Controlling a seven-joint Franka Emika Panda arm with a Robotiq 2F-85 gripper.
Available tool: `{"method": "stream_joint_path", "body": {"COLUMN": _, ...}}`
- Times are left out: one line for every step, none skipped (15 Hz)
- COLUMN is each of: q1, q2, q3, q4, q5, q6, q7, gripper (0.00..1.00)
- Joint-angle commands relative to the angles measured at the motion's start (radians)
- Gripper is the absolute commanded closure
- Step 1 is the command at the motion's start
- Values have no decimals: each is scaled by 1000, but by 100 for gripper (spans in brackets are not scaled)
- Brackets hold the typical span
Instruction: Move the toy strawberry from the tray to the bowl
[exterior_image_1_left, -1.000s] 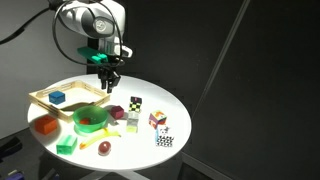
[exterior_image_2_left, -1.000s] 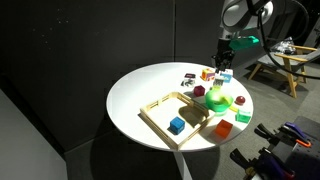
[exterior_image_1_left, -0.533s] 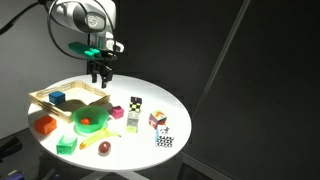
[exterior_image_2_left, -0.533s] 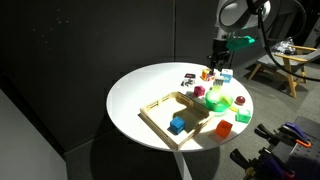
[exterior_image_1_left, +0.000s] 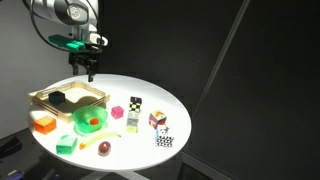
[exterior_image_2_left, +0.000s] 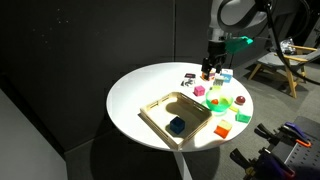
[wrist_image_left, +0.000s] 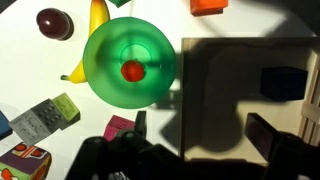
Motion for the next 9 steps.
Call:
{"method": "stream_joint_path", "body": {"q1": 9, "q2": -107, "q3": 17, "q4": -65, "q5": -3, "q6": -59, "q7": -32, "gripper": 0}}
{"method": "stream_joint_path", "body": {"q1": 11, "q2": -130, "q3": 20, "q4": -77, "q5": -1, "q6": -80, "q7": -34, "gripper": 0}}
{"method": "stream_joint_path", "body": {"q1": 14, "q2": -153, "q3": 23, "q4": -87, "q5": -3, "q6": -99, "q7": -30, "gripper": 0}}
{"method": "stream_joint_path", "body": {"q1": 16, "q2": -179, "q3": 25, "q4": -98, "q5": -1, "q6": -119, "q7": -30, "gripper": 0}}
{"method": "stream_joint_path", "body": {"q1": 17, "q2": -204, "q3": 26, "q4": -108, "q5": -2, "q6": -142, "q7": -26, "gripper": 0}}
{"method": "stream_joint_path", "body": {"q1": 17, "q2": -225, "q3": 27, "q4": -115, "q5": -3, "q6": -157, "q7": -19, "gripper": 0}}
{"method": "stream_joint_path", "body": {"q1": 18, "q2": -245, "q3": 29, "q4": -124, "q5": -6, "q6": -170, "q7": -11, "gripper": 0}}
{"method": "stream_joint_path", "body": {"q1": 17, "q2": -269, "q3": 31, "q4": -134, "q5": -10, "q6": -184, "q7": 2, "gripper": 0}}
{"method": "stream_joint_path", "body": {"q1": 16, "q2": -290, "q3": 33, "q4": -144, "q5": -13, "q6": -191, "q7": 9, "gripper": 0}}
